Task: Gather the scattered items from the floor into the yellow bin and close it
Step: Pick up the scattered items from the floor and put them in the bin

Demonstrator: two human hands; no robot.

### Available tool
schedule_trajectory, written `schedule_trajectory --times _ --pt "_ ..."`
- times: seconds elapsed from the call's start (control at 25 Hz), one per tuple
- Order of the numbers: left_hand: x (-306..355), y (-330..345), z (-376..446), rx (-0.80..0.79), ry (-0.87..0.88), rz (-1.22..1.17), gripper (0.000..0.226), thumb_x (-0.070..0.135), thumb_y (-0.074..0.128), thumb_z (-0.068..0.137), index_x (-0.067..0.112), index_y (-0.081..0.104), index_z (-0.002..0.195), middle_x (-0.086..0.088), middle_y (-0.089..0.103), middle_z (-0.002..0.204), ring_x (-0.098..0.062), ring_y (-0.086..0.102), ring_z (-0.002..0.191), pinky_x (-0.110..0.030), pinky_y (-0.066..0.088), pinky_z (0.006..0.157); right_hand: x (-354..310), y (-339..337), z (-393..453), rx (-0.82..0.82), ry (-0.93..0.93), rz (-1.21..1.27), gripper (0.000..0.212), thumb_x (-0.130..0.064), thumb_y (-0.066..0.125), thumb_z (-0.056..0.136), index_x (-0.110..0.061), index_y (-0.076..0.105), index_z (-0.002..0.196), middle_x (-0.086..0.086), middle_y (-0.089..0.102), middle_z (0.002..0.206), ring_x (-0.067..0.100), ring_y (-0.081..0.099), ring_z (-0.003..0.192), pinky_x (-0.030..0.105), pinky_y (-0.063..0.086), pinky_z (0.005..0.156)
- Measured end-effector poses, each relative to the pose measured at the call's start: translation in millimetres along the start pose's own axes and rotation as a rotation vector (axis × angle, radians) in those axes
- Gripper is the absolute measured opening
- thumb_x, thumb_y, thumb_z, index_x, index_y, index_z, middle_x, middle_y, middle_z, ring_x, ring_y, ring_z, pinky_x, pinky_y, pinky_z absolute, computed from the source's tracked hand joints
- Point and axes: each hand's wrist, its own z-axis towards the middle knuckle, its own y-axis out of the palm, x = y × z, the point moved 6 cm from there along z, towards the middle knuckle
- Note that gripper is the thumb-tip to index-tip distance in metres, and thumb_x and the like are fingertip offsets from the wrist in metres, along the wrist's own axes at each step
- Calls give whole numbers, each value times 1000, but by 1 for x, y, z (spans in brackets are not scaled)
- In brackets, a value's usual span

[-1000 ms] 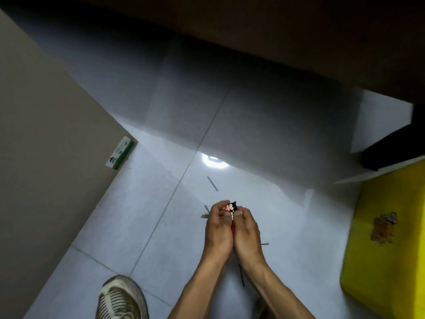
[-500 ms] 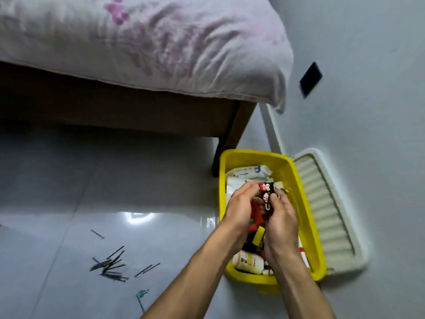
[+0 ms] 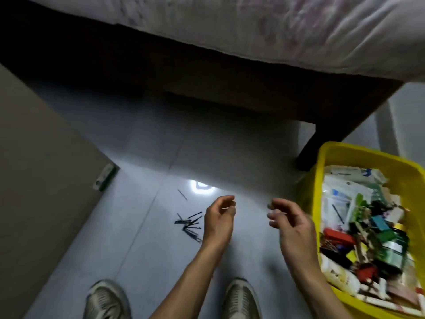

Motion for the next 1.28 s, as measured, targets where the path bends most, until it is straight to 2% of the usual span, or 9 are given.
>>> schedule_trajectory --times 0.16,0.32,0.4,0.52,0.68,0.8,0.92,1.12,1.28 --pt "-93 -126 26 281 -128 439 38 3 53 86 25 63 116 0 60 121 -22 58 109 -26 46 91 68 124 -26 -514 -5 -613 21 -37 61 86 -31 62 106 -13 66 101 9 63 93 24 47 75" --pt "-130 -146 62 7 94 959 71 21 64 80 25 38 145 0 29 149 -24 29 134 -34 38 104 139 180 -56 -744 -30 -1142 39 -51 49 87 -20 52 110 1 60 113 23 56 104 33 44 80" --pt "-137 -150 80 4 119 969 73 27 66 78 22 36 145 -2 29 145 -25 28 131 -35 39 102 151 197 -58 -733 -57 -1140 29 -41 45 92 -18 53 108 2 58 110 23 55 102 32 44 76" --pt "-139 -136 87 -27 216 928 47 24 62 82 21 50 127 4 40 120 -20 38 112 -29 44 87 150 222 -58 -762 -193 -1033 18 -27 40 97 -16 54 100 2 56 106 24 54 101 34 43 73" --pt "-136 -128 85 -95 285 875 32 21 63 83 21 57 115 7 47 112 -18 45 104 -30 46 80 123 225 -35 -652 -404 -896 12 -26 60 89 -17 61 96 1 58 97 25 56 87 37 46 67" --pt "-123 -137 96 -37 359 1007 50 23 63 80 20 51 128 1 45 130 -22 41 113 -35 45 88 139 190 -18 -508 -168 -988 39 -37 65 82 -19 55 115 1 53 111 25 51 94 38 50 75" --pt "-107 -142 122 34 289 1064 58 6 54 81 15 43 138 -4 40 140 -27 38 120 -38 43 89 150 188 -27 -545 -129 -1025 21 -29 58 89 -21 55 109 1 50 108 25 53 95 36 49 70" --pt "-94 -115 138 -158 330 1159 18 -3 47 84 8 57 94 -5 51 101 -27 49 97 -34 41 66 130 225 -10 -728 -302 -831 16 -23 51 94 -22 62 106 -3 57 104 20 55 95 32 47 73" --pt "-104 -139 134 -102 410 1197 48 0 53 80 16 55 125 -4 45 137 -28 41 122 -37 41 88 117 232 22 -640 -380 -879 44 -31 59 88 -21 52 131 -1 52 122 24 53 101 35 48 81"
